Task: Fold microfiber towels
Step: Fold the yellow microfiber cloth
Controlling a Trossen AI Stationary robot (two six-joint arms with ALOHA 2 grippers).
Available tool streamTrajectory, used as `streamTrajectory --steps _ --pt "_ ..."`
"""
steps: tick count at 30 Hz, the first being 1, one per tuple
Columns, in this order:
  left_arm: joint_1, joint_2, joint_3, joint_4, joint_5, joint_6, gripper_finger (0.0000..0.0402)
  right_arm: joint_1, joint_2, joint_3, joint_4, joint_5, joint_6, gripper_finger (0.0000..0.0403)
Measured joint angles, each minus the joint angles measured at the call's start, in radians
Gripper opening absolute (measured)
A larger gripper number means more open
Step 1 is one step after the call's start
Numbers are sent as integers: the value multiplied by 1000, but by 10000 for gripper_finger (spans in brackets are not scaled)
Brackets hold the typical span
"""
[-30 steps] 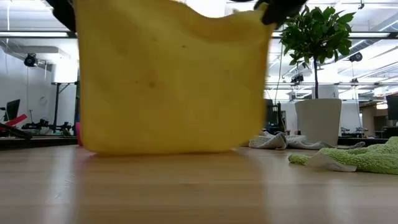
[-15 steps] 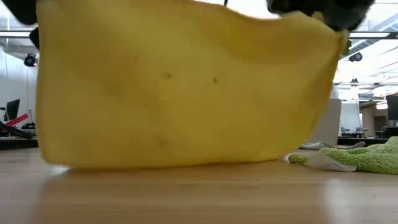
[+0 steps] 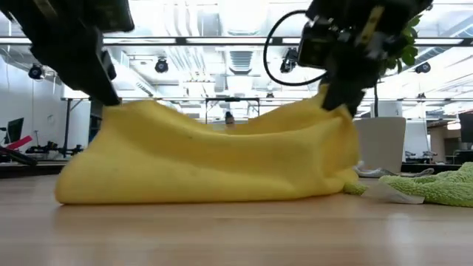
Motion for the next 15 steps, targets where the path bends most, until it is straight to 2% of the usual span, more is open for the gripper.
streamTrajectory --steps 7,15 --pt "101 44 -3 -35 -28 75 0 -138 32 0 0 3 -72 9" --pt "175 83 -3 -150 -49 72 0 -231 101 0 13 20 -148 9"
